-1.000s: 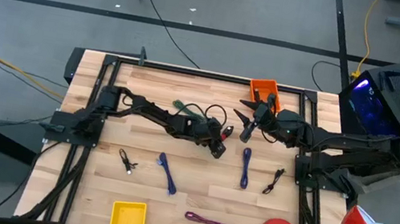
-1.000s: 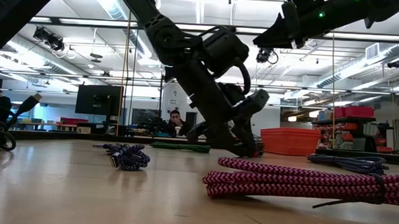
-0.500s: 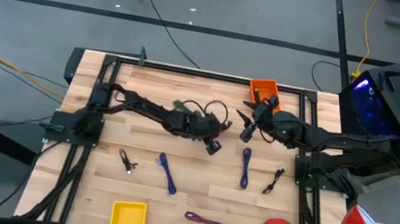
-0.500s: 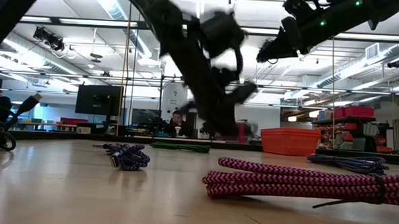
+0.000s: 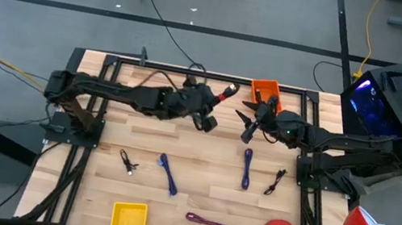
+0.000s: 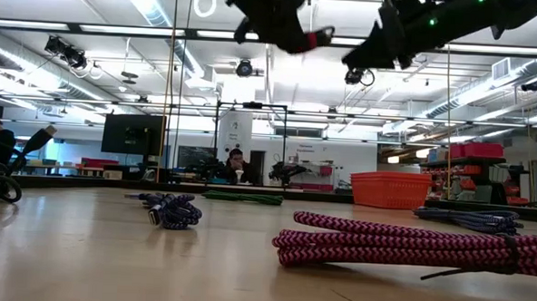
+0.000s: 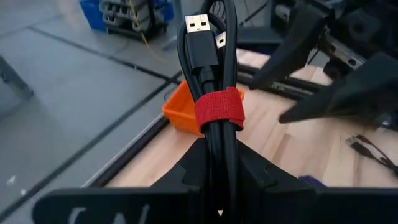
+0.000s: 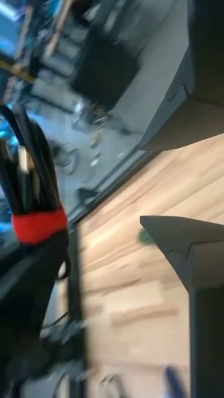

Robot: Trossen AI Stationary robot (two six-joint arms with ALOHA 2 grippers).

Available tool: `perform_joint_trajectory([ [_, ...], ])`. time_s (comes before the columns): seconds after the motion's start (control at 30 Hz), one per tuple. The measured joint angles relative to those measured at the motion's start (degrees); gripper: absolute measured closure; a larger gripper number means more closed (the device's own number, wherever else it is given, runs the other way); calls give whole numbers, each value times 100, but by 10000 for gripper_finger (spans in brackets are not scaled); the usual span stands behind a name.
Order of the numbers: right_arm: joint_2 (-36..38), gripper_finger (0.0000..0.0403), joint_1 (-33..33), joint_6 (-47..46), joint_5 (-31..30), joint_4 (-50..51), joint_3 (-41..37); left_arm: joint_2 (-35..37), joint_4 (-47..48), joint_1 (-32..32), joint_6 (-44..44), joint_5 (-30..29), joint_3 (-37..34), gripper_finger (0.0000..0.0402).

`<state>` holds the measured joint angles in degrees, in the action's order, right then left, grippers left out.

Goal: Pick & Place USB Port
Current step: Put the black charger cable into the orange bin

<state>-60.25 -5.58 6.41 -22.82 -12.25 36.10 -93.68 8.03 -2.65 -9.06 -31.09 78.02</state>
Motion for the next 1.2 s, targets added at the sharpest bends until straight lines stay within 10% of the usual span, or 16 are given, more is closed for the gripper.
perform_joint_trajectory([
  [0.9,-34,224,-409,-416,1494,-1980,0,-5,-819,405,376,203,-61,354],
  [1.2,-319,385,-400,-344,1516,-2413,0,-10,-831,492,379,95,-72,354],
])
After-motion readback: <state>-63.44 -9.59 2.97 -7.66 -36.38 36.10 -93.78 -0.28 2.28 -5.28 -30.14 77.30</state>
